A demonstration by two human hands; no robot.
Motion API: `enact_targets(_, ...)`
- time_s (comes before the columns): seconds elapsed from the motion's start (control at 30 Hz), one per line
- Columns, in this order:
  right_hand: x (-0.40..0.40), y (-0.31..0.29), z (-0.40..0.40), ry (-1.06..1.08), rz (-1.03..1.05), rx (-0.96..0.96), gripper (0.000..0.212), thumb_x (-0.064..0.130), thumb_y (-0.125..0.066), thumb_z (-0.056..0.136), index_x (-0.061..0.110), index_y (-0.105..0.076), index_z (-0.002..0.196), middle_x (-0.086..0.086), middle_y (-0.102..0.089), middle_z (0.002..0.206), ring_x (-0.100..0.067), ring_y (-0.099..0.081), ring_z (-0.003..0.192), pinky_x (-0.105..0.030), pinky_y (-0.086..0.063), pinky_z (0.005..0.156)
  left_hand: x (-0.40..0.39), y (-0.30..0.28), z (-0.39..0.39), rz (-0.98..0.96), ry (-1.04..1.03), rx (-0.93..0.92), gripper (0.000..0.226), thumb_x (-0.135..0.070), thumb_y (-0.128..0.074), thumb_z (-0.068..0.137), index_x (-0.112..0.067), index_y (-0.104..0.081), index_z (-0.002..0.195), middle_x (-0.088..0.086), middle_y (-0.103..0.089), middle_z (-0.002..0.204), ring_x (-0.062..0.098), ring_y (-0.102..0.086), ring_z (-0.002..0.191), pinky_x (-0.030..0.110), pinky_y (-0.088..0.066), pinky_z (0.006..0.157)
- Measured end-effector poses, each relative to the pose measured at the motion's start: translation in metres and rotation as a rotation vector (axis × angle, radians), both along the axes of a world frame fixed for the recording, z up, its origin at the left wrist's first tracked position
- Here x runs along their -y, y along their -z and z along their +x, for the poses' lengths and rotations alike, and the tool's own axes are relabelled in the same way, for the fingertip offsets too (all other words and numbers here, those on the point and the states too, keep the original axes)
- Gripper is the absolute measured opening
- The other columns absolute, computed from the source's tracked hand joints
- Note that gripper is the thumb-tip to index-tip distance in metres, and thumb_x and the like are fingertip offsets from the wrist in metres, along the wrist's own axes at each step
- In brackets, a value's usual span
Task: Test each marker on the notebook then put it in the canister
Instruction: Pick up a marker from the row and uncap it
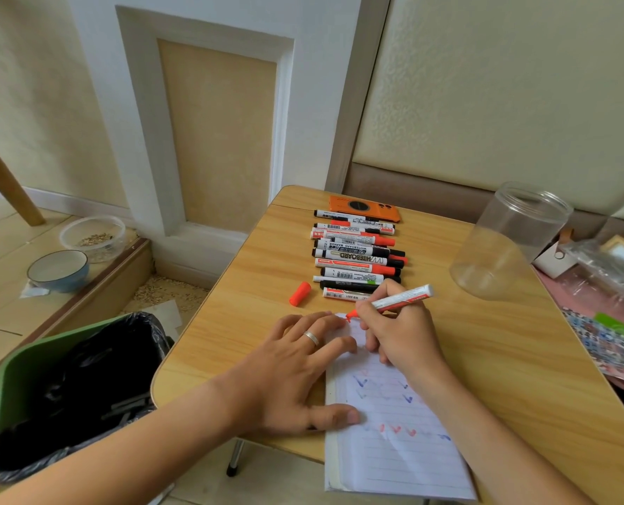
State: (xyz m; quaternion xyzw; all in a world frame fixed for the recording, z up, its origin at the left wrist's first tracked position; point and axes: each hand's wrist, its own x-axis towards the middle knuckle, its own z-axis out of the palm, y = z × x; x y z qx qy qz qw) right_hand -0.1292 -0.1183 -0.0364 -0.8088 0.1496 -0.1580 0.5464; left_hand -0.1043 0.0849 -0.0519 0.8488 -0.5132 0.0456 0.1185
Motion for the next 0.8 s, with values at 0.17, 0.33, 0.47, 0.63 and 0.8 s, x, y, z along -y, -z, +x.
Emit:
enact_targets(0.17, 0.0013, 0.0023, 0.0000, 0.018, -0.018, -0.007, 0.027, 0.012, -0.069, 0.093, 0.020, -0.052, 0.074, -0.021, -0.061, 0.057, -0.025, -0.050, 0.040, -0.022, -0.035, 0.036, -0.0003, -0.0001, -0.0002, 0.000, -0.003, 0.016, 0.079, -0.086, -0.029, 0.087, -0.034, -0.035, 0.145, -0.001, -0.026, 0.162, 0.015, -0.011, 0.152, 0.039, -0.011, 0.122)
enact_targets(0.33, 0.0025, 0.0026, -0.0020, 0.039, -0.019, -0.008, 0.022, 0.011, -0.068, 0.091, 0.014, -0.052, 0.078, -0.022, -0.061, 0.056, -0.025, -0.049, 0.038, -0.023, -0.035, 0.037, -0.0003, 0.0014, -0.0004, 0.008, 0.001, 0.016, 0.079, -0.086, -0.027, 0.088, -0.033, -0.034, 0.147, -0.001, -0.024, 0.163, 0.015, -0.009, 0.153, 0.039, -0.009, 0.122)
enact_targets(0.47, 0.0022, 0.0025, -0.0017, 0.040, -0.007, 0.002, 0.019, 0.016, -0.068, 0.095, 0.011, -0.054, 0.083, -0.018, -0.061, 0.055, -0.023, -0.048, 0.037, -0.023, -0.035, 0.037, -0.0003, 0.0023, -0.0003, 0.014, 0.004, 0.004, 0.079, -0.085, -0.028, 0.089, -0.033, -0.032, 0.149, -0.001, -0.020, 0.164, 0.015, -0.006, 0.154, 0.042, -0.009, 0.123)
enact_targets(0.63, 0.0016, 0.0028, -0.0020, 0.013, -0.010, 0.001, 0.020, 0.014, -0.068, 0.094, 0.015, -0.055, 0.080, -0.026, -0.062, 0.062, -0.020, -0.050, 0.039, -0.022, -0.033, 0.037, -0.0024, 0.0042, -0.0025, -0.001, -0.002, 0.001, 0.077, -0.084, -0.029, 0.090, -0.035, -0.031, 0.150, -0.004, -0.015, 0.167, 0.012, 0.000, 0.155, 0.040, -0.005, 0.124)
enact_targets(0.8, 0.0013, 0.0025, -0.0023, -0.012, 0.012, -0.003, 0.019, 0.010, -0.068, 0.094, 0.013, -0.055, 0.080, -0.021, -0.062, 0.063, -0.021, -0.052, 0.042, -0.021, -0.033, 0.037, -0.0037, 0.0027, -0.0028, -0.012, 0.013, -0.039, 0.073, -0.081, -0.030, 0.092, -0.037, -0.028, 0.149, -0.006, -0.012, 0.167, 0.009, 0.003, 0.154, 0.040, -0.003, 0.124)
